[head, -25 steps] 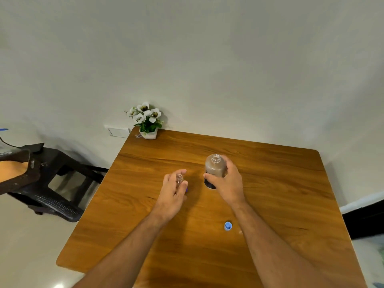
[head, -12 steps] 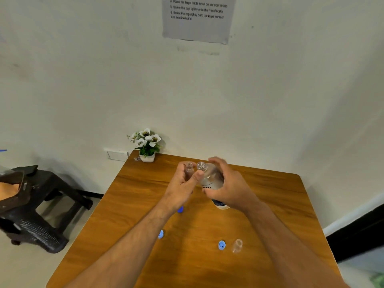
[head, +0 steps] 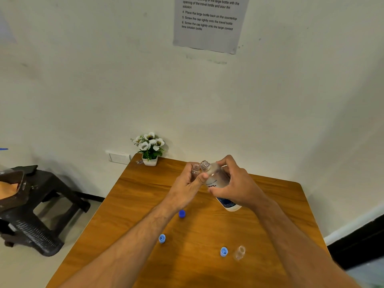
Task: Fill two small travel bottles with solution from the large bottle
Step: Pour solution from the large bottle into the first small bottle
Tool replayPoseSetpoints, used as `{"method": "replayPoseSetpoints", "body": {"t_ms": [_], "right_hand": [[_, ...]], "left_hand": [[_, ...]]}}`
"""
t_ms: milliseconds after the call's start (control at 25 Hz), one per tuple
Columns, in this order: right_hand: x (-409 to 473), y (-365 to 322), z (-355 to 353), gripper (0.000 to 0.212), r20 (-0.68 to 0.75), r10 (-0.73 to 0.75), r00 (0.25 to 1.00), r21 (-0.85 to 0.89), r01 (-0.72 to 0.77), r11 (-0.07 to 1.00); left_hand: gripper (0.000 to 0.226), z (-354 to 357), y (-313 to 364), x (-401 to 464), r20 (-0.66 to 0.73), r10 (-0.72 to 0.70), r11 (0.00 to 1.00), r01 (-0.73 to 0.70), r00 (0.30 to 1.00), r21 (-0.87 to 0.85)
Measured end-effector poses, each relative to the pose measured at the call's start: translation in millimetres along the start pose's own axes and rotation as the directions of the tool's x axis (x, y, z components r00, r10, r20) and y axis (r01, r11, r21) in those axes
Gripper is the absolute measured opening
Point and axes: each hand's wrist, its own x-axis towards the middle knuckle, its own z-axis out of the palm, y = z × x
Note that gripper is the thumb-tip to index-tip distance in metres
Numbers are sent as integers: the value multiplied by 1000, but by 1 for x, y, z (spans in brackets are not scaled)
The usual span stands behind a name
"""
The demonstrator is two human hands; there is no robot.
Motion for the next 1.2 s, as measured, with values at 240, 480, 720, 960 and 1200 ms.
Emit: {"method": "replayPoseSetpoints", "body": {"t_ms": [240, 480, 720, 960, 1200], "right_hand": [[2, -3, -2, 65, -8, -20, 1000, -29, 20, 999], [2, -2, -11, 66, 37, -64, 997, -86, 67, 994], [5, -6, -21, 71, 79, -73, 994, -183, 87, 979], [12, -9, -27, 71, 133, -68, 989, -270, 102, 957], [17, -15, -35, 69, 154, -71, 986, -359, 123, 925]], "left_hand": [[87, -1, -4, 4, -34, 1, 1000, 0, 999, 16], [93, 2, -8, 2, -34, 20, 998, -18, 999, 58], [94, 3, -6, 1, -22, 40, 992, -37, 999, 121], [101, 5, -12, 2, -27, 33, 994, -30, 999, 103], [100, 8, -15, 5, -49, 20, 996, -15, 999, 86]]}}
